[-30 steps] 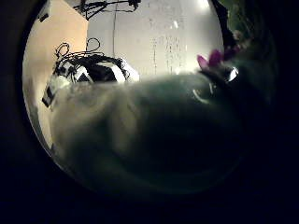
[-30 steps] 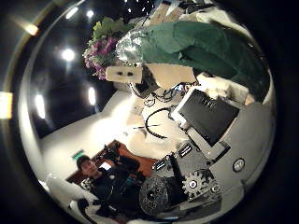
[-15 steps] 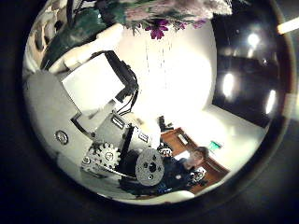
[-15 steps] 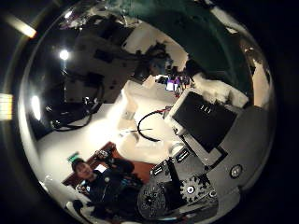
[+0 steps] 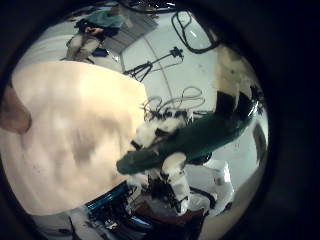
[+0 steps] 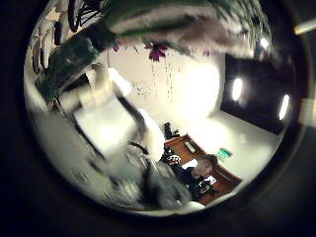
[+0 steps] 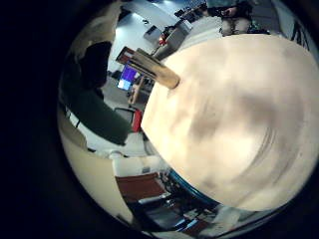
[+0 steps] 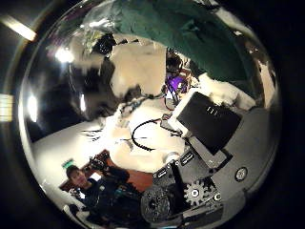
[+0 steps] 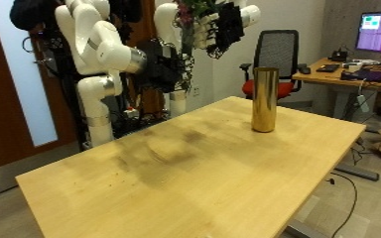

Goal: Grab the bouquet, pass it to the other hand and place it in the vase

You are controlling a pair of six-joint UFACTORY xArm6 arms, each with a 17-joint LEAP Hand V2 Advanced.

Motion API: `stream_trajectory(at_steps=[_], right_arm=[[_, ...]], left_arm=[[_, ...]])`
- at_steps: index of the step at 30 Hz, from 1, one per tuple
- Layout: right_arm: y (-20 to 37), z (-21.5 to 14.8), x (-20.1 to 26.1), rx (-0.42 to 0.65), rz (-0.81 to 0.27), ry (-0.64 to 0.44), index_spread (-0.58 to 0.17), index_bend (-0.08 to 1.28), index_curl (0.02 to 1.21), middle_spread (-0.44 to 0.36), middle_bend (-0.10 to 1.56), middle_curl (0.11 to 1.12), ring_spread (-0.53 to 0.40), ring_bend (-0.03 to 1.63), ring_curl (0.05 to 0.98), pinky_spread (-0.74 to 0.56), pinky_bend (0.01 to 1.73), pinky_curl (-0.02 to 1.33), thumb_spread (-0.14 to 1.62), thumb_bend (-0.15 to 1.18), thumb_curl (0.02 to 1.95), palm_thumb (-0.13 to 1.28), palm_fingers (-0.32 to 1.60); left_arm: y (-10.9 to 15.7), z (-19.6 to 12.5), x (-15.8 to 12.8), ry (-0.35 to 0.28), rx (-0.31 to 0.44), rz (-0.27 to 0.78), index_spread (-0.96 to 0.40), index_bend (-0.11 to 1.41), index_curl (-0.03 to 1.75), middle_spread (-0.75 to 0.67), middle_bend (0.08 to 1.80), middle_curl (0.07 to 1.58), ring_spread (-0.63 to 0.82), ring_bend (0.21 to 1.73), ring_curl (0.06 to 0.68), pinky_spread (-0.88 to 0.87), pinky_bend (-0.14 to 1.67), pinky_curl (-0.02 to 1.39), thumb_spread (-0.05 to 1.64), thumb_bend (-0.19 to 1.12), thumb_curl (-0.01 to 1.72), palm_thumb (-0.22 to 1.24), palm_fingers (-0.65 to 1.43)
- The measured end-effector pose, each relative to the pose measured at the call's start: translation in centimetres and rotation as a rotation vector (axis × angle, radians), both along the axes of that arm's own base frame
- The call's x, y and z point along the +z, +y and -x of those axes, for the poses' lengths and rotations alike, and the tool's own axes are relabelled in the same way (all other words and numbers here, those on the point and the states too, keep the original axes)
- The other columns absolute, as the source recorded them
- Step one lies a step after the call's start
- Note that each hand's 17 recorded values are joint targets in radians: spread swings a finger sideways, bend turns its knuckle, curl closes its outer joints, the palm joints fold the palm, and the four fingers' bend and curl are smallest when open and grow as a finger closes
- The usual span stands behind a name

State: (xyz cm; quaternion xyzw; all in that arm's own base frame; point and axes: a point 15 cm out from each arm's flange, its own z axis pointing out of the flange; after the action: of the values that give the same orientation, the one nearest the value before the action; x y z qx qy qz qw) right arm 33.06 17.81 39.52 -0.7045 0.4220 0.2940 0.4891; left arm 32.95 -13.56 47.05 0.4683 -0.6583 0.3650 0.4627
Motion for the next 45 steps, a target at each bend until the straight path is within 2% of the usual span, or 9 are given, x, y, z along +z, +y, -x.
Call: stream_trajectory(at_steps=[1,4,9,21,25,29,34,38,45], right_arm=[[-0.1,0.2,0.4,0.001,0.004,-0.013,-0.198,1.14,0.83,-0.11,1.37,0.73,-0.212,1.38,0.7,-0.25,1.14,1.05,0.66,-0.02,0.9,1.16,1.11],[-0.1,0.5,1.8,0.003,0.015,-0.047,-0.197,1.14,0.83,-0.11,1.38,0.73,-0.213,1.38,0.707,-0.25,1.13,1.06,0.62,-0.02,0.9,1.17,1.11],[-0.2,0.8,1.7,0.008,0.038,-0.054,-0.196,1.14,0.84,-0.11,1.38,0.74,-0.217,1.37,0.72,-0.25,1.11,1.07,0.57,-0.02,0.91,1.16,1.1],[0.9,2.2,1.5,0.064,0.109,-0.074,-0.195,1.14,0.84,-0.111,1.37,0.74,-0.221,1.35,0.742,-0.26,1.09,1.1,0.5,-0.02,0.93,1.16,1.11],[1.1,2.4,1.5,0.069,0.113,-0.075,-0.195,1.14,0.84,-0.111,1.37,0.74,-0.222,1.35,0.747,-0.26,1.08,1.1,0.49,-0.02,0.93,1.15,1.11],[0.9,1.5,1.4,0.04,0.125,-0.093,-0.195,1.14,0.84,-0.111,1.38,0.74,-0.223,1.35,0.752,-0.26,1.07,1.11,0.47,-0.02,0.93,1.15,1.11],[1.2,1.2,0.9,0.038,0.14,-0.089,-0.196,1.14,0.84,-0.111,1.38,0.74,-0.224,1.34,0.756,-0.26,1.07,1.12,0.47,-0.02,0.94,1.15,1.11],[0.8,0.5,0.6,0.002,0.149,-0.093,-0.196,1.14,0.84,-0.111,1.38,0.74,-0.224,1.34,0.76,-0.26,1.07,1.12,0.46,-0.02,0.94,1.15,1.11],[-0.6,-1.8,0.3,-0.134,0.161,-0.036,-0.193,1.12,0.82,-0.115,1.33,0.72,-0.22,1.31,0.744,-0.27,1.08,1.08,0.7,-0.05,0.85,0.98,1.14]], left_arm=[[-0.1,0.1,-0.2,0.01,-0.005,-0.002,-0.28,0.33,0.9,-0.25,0.78,0.78,-0.2,1.03,0.444,-0.42,0.9,0.58,0.76,-0.09,0.55,0.5,0.01],[-0.1,-0.2,-0.1,0.013,-0.003,0.0,0.01,0.21,0.76,0.13,0.43,0.55,0.17,0.96,0.339,0.03,0.71,0.47,0.86,-0.05,0.46,0.4,-0.09],[-0.1,-0.4,0.3,0.013,0.0,0.0,0.21,0.14,0.59,0.45,0.27,0.42,0.41,0.88,0.278,0.34,0.65,0.39,0.87,-0.04,0.39,0.34,-0.06],[-0.4,-1.3,2.3,-0.027,0.04,0.071,0.29,0.13,0.34,0.58,0.21,0.34,0.56,0.76,0.211,0.53,0.52,0.3,0.83,-0.04,0.34,0.29,-0.04],[-0.6,-1.6,2.1,-0.026,0.074,0.073,0.3,0.16,0.31,0.55,0.25,0.35,0.56,0.75,0.203,0.52,0.48,0.29,0.82,-0.03,0.33,0.3,0.03],[-1.1,-1.2,1.8,-0.011,0.052,0.06,0.28,0.16,0.3,0.28,0.46,0.41,0.43,0.74,0.189,0.42,0.38,0.26,0.83,-0.03,0.34,0.35,0.27],[-1.4,-1.2,1.3,0.011,0.031,0.054,0.16,0.13,0.28,-0.12,0.74,0.55,-0.05,0.87,0.214,0.02,0.53,0.28,0.84,-0.02,0.34,0.46,0.56],[-1.5,-1.3,1.7,0.006,0.039,0.086,-0.01,0.13,0.2,-0.35,0.92,0.69,-0.45,1.2,0.345,-0.53,1.0,0.42,0.87,0.0,0.38,0.68,0.97],[0.0,-3.0,4.1,-0.1,0.181,0.152,-0.33,0.51,0.31,-0.48,0.98,0.85,-0.44,1.38,0.473,-0.59,1.17,0.52,0.65,0.02,0.53,1.03,1.16]])
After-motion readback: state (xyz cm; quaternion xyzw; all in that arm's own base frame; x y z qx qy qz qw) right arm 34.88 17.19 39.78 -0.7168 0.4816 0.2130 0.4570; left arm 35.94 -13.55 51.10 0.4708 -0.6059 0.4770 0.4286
